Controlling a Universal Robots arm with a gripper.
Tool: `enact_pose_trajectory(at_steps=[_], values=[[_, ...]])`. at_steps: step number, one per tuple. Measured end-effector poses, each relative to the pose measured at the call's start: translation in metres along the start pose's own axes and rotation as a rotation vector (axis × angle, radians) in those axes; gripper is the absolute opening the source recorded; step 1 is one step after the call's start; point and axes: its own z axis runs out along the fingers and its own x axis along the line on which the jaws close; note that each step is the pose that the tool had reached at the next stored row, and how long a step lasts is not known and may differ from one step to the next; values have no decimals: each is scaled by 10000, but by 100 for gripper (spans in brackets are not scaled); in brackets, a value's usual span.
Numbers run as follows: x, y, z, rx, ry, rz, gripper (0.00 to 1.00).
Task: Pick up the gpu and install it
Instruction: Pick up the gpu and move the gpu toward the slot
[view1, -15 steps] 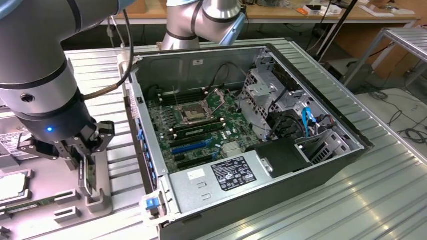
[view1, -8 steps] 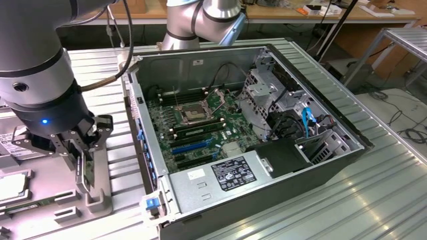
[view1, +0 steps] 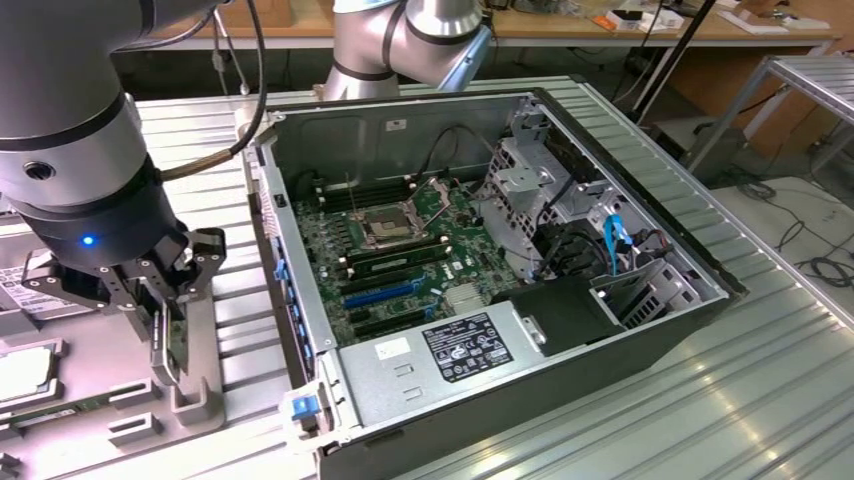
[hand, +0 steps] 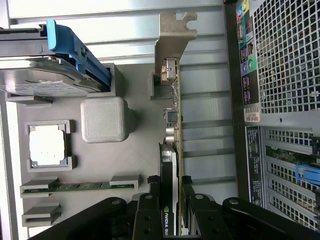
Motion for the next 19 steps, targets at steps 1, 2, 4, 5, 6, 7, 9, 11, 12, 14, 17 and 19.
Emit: enact_pose_trajectory(at_steps=[1,2,4,5,6,7,9,11,12,14,17,19], values=[[0,0,0,0,0,0,27],[0,0,0,0,0,-1,27],[0,0,-1,0,0,0,27],[0,1,-16,3,5,0,27],[0,1,-25,0,3,0,27],[-1,2,-38,-1,3,1,27],[-1,3,-63,-1,3,0,27],[-2,4,-91,-1,4,0,27],[-3,5,-117,-1,3,0,27],[-4,7,-153,-1,3,0,27],[-4,9,-188,-2,3,0,27],[-5,11,-229,0,4,0,27]])
